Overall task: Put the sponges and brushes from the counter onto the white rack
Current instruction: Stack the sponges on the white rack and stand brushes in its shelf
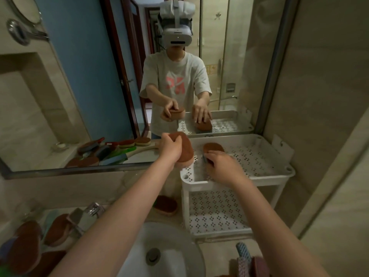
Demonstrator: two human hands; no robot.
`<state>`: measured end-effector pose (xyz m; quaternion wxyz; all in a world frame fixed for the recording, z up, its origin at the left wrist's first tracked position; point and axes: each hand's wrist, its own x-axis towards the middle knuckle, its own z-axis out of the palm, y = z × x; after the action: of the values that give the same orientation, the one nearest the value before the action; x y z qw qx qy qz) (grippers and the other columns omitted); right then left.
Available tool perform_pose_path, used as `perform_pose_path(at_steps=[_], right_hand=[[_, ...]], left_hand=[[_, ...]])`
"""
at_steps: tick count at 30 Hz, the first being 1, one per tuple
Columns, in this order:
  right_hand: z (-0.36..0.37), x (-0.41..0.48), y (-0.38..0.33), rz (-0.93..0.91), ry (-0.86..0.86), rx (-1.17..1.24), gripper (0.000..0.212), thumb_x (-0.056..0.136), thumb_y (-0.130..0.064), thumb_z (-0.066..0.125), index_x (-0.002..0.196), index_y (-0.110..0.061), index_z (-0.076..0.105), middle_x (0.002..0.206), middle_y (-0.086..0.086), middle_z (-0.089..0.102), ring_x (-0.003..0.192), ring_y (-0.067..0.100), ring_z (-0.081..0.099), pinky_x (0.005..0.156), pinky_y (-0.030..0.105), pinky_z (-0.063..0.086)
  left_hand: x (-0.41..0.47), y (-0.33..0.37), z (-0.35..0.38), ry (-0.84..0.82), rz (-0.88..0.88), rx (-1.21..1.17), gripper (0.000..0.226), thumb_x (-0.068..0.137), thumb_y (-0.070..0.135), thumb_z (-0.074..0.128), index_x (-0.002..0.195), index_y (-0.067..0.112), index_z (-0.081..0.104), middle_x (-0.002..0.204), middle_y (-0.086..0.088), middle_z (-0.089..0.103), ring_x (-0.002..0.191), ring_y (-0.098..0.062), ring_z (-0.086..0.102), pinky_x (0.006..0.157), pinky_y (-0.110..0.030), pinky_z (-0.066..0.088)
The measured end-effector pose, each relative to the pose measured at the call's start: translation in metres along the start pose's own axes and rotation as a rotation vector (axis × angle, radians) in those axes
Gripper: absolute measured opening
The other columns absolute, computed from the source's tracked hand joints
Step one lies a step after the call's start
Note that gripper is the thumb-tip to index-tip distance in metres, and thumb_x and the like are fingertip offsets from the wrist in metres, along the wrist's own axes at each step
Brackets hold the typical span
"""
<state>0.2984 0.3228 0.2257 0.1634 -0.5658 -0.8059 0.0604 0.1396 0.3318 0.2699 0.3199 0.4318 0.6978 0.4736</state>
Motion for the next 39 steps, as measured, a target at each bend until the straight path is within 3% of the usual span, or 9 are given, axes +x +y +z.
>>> perform_pose_path(at_steps=[4,8,12,17,24,27,30,34,39], right_hand=[[-0.010,0.000,0.027,0.130,-0.004,0.019,0.035,0.095,-0.035,0.043,0.127,-0.027,0.054,0.135,-0.002,0.053,0.128,0.019,0.043,0.106,0.049,0.036],[-0.022,-0.001,0.056,0.239,-0.026,0.076,0.031,0.092,-0.037,0.047,0.120,-0.026,0.055,0.123,0.005,0.055,0.115,0.024,0.050,0.099,0.046,0.041],[-0.030,-0.001,0.077,0.303,-0.019,0.104,0.028,0.093,-0.034,0.048,0.116,-0.021,0.055,0.118,0.006,0.055,0.108,0.024,0.051,0.089,0.039,0.045],[-0.032,-0.001,0.086,0.364,0.007,0.099,0.032,0.092,-0.032,0.048,0.121,-0.021,0.053,0.127,0.006,0.052,0.117,0.026,0.049,0.097,0.041,0.043],[-0.033,-0.020,0.071,0.248,0.336,0.168,0.022,0.090,-0.024,0.053,0.110,-0.021,0.061,0.108,0.002,0.064,0.101,0.022,0.058,0.088,0.036,0.047],[-0.027,-0.034,0.062,0.259,0.408,0.197,0.023,0.090,-0.020,0.054,0.110,-0.018,0.065,0.101,0.001,0.066,0.087,0.016,0.056,0.073,0.028,0.041],[-0.021,-0.042,0.061,0.282,0.471,0.261,0.019,0.088,-0.014,0.054,0.102,-0.016,0.068,0.094,0.001,0.067,0.080,0.012,0.052,0.069,0.026,0.038],[-0.026,-0.041,0.066,0.372,0.546,0.572,0.022,0.084,-0.008,0.053,0.087,-0.025,0.067,0.086,-0.008,0.066,0.081,0.011,0.059,0.070,0.025,0.044],[-0.025,-0.039,0.071,0.375,0.542,0.597,0.023,0.082,-0.008,0.054,0.087,-0.027,0.066,0.085,-0.009,0.065,0.083,0.011,0.059,0.072,0.026,0.043]], left_hand=[[0.000,0.004,0.020,-0.075,-0.004,-0.013,0.038,0.097,0.019,0.038,0.135,0.015,0.033,0.136,-0.011,0.035,0.118,-0.029,0.045,0.096,-0.035,0.042],[-0.003,0.006,0.047,-0.189,-0.023,-0.045,0.039,0.095,0.020,0.047,0.133,0.014,0.037,0.132,-0.011,0.048,0.113,-0.026,0.050,0.089,-0.032,0.044],[-0.006,0.012,0.069,-0.209,-0.061,-0.017,0.053,0.092,0.027,0.053,0.139,0.015,0.033,0.136,-0.011,0.048,0.120,-0.029,0.049,0.099,-0.038,0.044],[-0.006,0.019,0.084,-0.212,-0.067,0.037,0.056,0.095,0.027,0.049,0.143,0.009,0.026,0.143,-0.012,0.040,0.128,-0.030,0.042,0.095,-0.035,0.039],[-0.006,-0.002,0.068,-0.341,0.050,0.194,0.084,0.074,0.047,0.066,0.143,0.024,0.026,0.150,-0.007,0.030,0.131,-0.029,0.038,0.105,-0.043,0.039],[-0.007,-0.008,0.060,-0.419,0.135,0.342,0.090,0.070,0.040,0.076,0.143,0.023,0.026,0.148,-0.006,0.026,0.132,-0.027,0.036,0.098,-0.033,0.039],[-0.013,-0.009,0.067,-0.471,0.215,0.352,0.088,0.069,0.037,0.079,0.142,0.018,0.033,0.142,-0.006,0.035,0.125,-0.023,0.043,0.088,-0.027,0.040],[-0.021,-0.003,0.093,-0.464,0.236,0.315,0.081,0.067,0.036,0.081,0.137,0.019,0.043,0.137,-0.006,0.044,0.119,-0.025,0.050,0.097,-0.037,0.047],[-0.025,0.008,0.120,-0.412,0.352,0.463,0.055,0.080,0.014,0.065,0.133,0.019,0.049,0.133,-0.012,0.048,0.116,-0.029,0.053,0.096,-0.040,0.048]])
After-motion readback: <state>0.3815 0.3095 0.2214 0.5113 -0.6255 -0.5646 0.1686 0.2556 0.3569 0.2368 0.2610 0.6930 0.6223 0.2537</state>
